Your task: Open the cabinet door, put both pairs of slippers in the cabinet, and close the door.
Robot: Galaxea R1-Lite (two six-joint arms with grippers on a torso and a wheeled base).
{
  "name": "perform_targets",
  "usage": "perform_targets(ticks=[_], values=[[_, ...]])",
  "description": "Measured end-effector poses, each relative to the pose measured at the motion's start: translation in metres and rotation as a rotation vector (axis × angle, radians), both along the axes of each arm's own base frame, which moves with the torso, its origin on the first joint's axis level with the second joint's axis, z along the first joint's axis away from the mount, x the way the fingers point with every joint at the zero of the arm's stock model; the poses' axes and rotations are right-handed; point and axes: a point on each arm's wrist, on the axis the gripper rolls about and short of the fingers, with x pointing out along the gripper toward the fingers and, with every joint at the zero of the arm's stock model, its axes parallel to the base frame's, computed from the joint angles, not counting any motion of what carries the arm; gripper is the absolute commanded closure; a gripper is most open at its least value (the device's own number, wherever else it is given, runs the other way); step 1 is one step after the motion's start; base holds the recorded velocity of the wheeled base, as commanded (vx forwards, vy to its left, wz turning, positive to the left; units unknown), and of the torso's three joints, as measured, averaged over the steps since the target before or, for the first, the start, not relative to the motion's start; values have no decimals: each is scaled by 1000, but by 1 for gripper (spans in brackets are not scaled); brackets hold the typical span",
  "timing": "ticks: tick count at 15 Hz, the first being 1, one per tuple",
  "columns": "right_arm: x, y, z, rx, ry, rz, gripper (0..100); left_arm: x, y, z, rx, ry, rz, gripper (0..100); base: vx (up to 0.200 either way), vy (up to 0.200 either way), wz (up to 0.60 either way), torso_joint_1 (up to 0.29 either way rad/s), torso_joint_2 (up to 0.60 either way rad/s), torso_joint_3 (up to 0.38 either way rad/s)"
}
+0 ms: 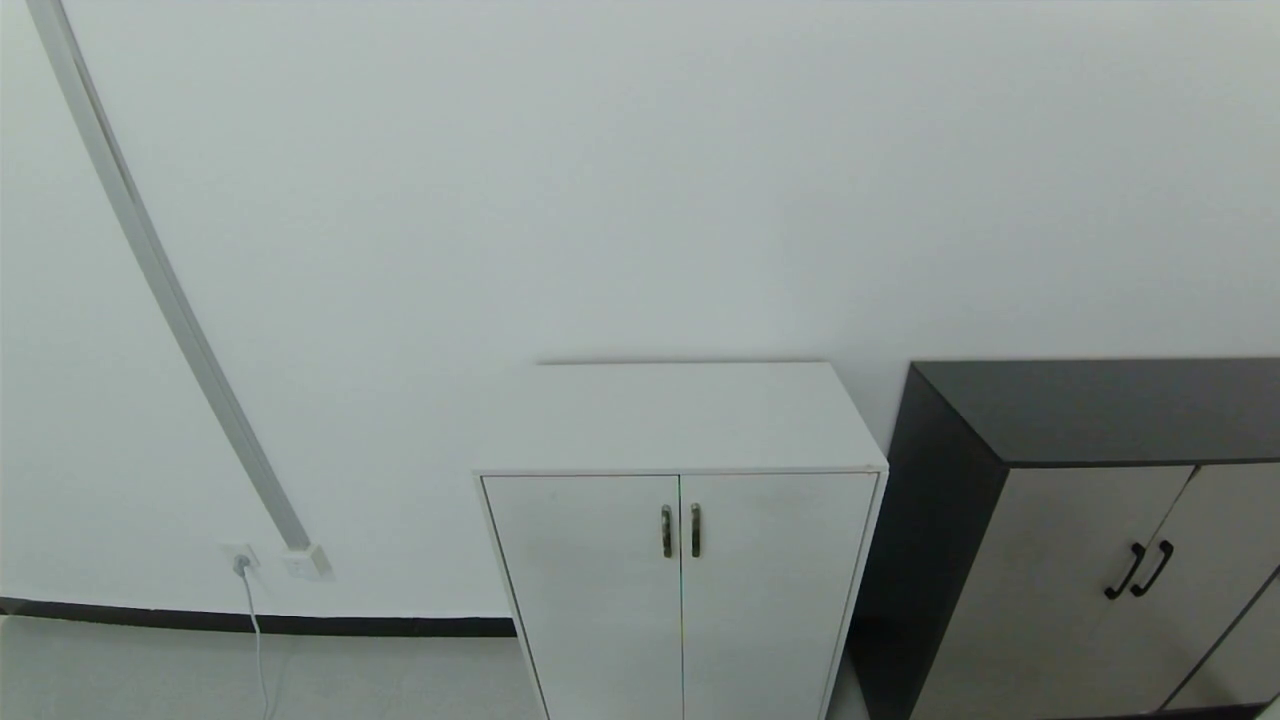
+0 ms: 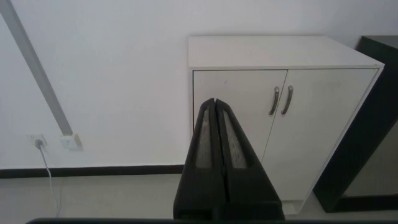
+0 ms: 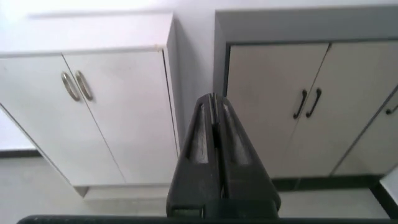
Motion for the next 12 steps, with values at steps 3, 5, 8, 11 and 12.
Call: perform_targets(ticks=[3,5,8,11,12], values=[[-2,0,0,63,-34,-11,100,0,0,0,3,0,-2,100,0,0,0,0,0,0],[-2,-1,0,72,-41,-29,100,0,0,0,3,-1,-2,100,0,0,0,0,0,0],[-3,-1,-1,72,-45,-28,100,0,0,0,3,0,-1,100,0,0,0,0,0,0],[-3,-1,-1,69,-44,-25,100,0,0,0,3,0,-2,100,0,0,0,0,0,0],[-3,-1,-1,67,-44,-24,100,0,0,0,3,0,-2,100,0,0,0,0,0,0]])
